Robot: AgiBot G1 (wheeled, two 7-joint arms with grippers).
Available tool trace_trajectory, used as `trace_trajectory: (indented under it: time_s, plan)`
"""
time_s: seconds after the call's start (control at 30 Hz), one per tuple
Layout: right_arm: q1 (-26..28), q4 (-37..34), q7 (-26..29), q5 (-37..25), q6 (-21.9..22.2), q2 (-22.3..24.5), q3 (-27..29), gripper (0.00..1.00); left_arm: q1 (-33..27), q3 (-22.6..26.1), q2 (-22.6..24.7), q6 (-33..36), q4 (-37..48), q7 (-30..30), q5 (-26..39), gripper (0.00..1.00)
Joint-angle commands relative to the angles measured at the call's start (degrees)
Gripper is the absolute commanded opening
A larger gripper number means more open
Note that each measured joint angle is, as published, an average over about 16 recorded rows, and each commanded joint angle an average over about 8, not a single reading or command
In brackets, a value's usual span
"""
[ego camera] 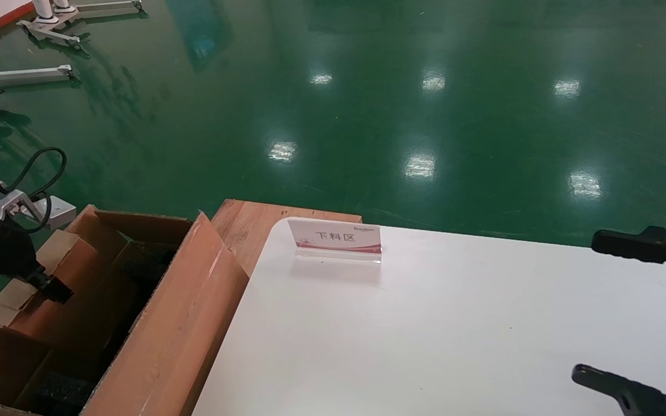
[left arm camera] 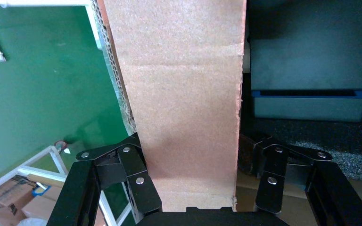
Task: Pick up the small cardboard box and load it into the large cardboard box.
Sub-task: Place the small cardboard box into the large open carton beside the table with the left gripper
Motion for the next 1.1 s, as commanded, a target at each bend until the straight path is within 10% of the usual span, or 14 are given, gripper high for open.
trace_trajectory:
  time_s: [0.03,0.2,1.1]
  plan:
    - [0.0,0.0,0.0,0.0,0.0,0.0,0.0,1.0,0.1,0.0,0.0,0.3,0.0,-0.1,0.0,0.44]
    - [0.0,0.0,0.0,0.0,0.0,0.0,0.0,1.0,0.3,0.0,-0.1,0.4,0.1,-0.3,-0.1,1.0]
    - [0.0,0.0,0.0,0.0,0.0,0.0,0.0,1.0,0.2,0.1,-0.1,0.4,0.1,-0.2,0.2,1.0]
